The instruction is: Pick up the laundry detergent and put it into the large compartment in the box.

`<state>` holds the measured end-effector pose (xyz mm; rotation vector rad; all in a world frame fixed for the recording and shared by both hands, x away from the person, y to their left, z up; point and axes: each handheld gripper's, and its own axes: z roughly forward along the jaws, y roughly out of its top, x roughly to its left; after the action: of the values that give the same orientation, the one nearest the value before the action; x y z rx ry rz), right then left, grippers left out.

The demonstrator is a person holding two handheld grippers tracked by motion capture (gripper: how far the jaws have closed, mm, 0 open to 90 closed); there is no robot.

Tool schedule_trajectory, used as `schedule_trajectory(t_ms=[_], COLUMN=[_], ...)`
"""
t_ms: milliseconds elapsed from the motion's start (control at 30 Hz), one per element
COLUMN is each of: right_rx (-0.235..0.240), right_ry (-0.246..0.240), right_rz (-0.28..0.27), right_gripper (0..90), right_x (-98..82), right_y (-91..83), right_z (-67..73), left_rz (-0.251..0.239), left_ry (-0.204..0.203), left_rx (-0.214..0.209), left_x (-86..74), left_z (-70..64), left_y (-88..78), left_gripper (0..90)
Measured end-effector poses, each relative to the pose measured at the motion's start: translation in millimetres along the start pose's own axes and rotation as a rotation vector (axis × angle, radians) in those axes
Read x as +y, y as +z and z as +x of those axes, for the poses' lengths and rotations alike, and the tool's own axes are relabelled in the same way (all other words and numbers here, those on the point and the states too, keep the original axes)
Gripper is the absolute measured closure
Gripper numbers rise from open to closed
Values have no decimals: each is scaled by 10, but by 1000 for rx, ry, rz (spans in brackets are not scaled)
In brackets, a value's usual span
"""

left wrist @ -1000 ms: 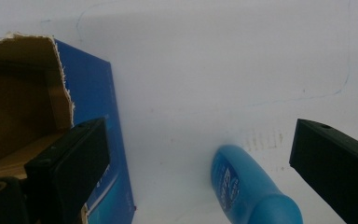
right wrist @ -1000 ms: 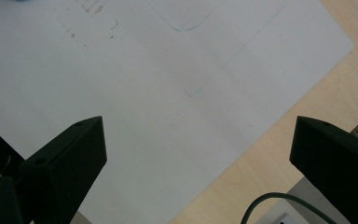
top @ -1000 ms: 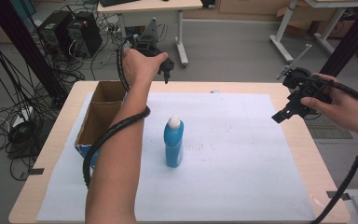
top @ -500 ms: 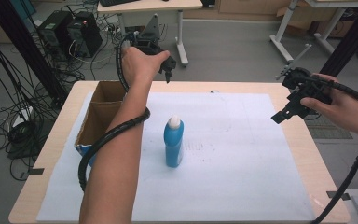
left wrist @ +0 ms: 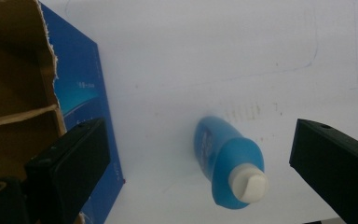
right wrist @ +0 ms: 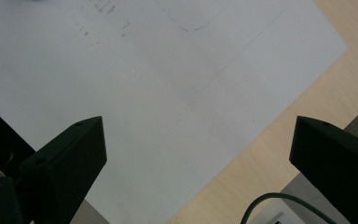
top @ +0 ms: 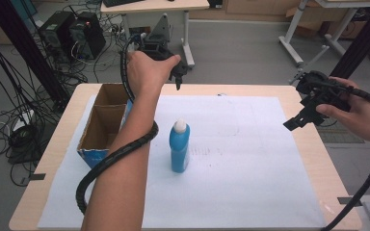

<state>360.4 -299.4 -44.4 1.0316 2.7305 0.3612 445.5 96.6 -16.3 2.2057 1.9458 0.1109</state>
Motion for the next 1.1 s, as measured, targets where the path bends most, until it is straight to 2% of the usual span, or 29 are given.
schedule_trajectory(t_ms=[200,533,1100], right_rx=[-10,-16,-20], right_ry=[-2,-4,-3], right_rz=[-7,-13,-9], right_gripper=[37,37,37], right_x=[-68,-184,-363], right_y=[-85,-160,-217], right_z=[76,163,286], left_rz=[-3,-9,25], left_ry=[11,41,62], left_rx=[-1,3,-2], left_x=[-93,-239,-317], left_z=[-69,-286,-460], left_y=[-36,-99,79], left_gripper=[53,53,53])
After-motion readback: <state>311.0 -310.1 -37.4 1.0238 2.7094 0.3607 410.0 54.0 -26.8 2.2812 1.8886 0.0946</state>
